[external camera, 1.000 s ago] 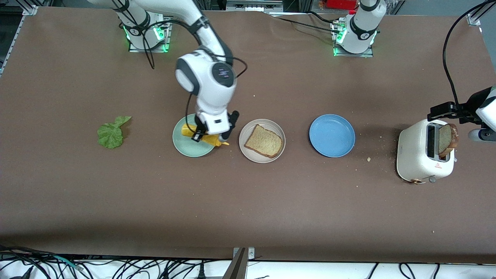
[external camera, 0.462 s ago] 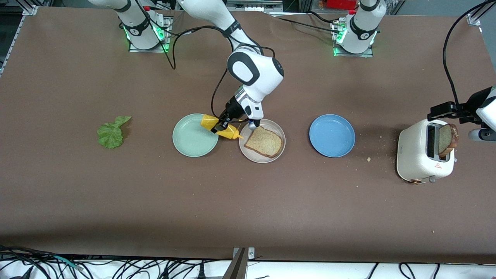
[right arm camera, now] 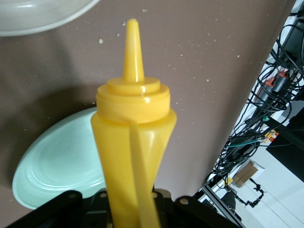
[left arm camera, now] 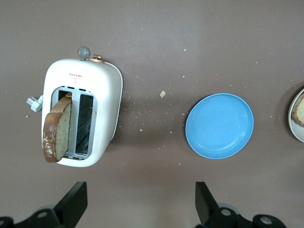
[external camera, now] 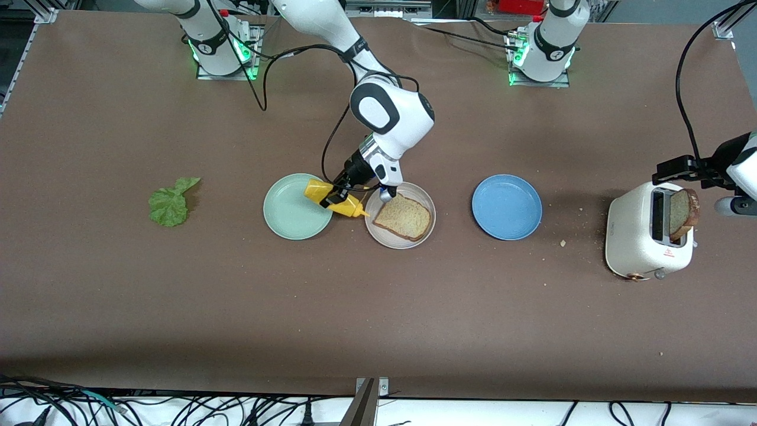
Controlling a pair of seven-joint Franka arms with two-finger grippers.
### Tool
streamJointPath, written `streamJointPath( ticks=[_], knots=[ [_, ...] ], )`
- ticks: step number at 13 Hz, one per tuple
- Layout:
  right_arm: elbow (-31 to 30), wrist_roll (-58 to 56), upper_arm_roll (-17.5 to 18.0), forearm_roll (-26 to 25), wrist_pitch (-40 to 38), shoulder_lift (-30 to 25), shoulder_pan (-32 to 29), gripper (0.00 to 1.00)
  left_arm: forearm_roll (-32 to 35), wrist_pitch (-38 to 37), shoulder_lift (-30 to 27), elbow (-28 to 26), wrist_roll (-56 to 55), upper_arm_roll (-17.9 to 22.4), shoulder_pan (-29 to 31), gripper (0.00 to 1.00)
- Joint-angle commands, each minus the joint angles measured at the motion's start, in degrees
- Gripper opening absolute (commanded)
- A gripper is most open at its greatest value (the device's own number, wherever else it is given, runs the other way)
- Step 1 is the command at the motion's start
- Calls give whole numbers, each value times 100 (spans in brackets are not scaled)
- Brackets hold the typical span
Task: Make sandwich in beige plate with both arms
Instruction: 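Carry the mustard bottle back beside the lettuce leaf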
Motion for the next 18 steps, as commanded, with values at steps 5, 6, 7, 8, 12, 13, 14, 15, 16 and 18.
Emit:
streamJointPath(
  ticks=[5, 6, 7, 8, 12, 13, 14, 15, 16, 18],
  knots=[
    [360, -1749, -125, 1195, -105, -738, -860, 0, 151, -87, -60, 42, -93, -25, -29, 100],
    [325, -2073, -125, 1449, -87, -941, -1062, 0, 160, -87, -60, 42, -93, -25, -29, 100],
    [273, -2451, -125, 1696, -87, -1134, -1247, 0, 160, -87, -60, 42, -84, -25, -29, 100],
    [220, -2707, -125, 1985, -79, -1336, -1466, 0, 169, -87, -60, 42, -84, -25, -29, 100],
    [-254, -3753, -143, 3057, -70, -2162, -2424, 0, 177, -87, -60, 42, -84, -33, -29, 100],
    [-421, -4051, -160, 3417, -18, -2347, -2670, 0, 177, -87, -60, 42, -84, -33, -29, 100],
    [-622, -4315, -169, 3682, 53, -2541, -2890, 0, 177, -87, -60, 42, -84, -33, -29, 100],
    [-920, -4561, -195, 3937, 201, -2760, -3093, 0, 177, -87, -60, 42, -84, -33, -29, 100],
    [-1306, -4886, -256, 4296, 420, -2988, -3260, 0, 177, -87, -60, 42, -84, -33, -29, 100],
    [-2088, -5545, -606, 5096, 851, -3411, -3367, 0, 186, -87, -60, 42, -84, -33, -29, 100]
  ],
)
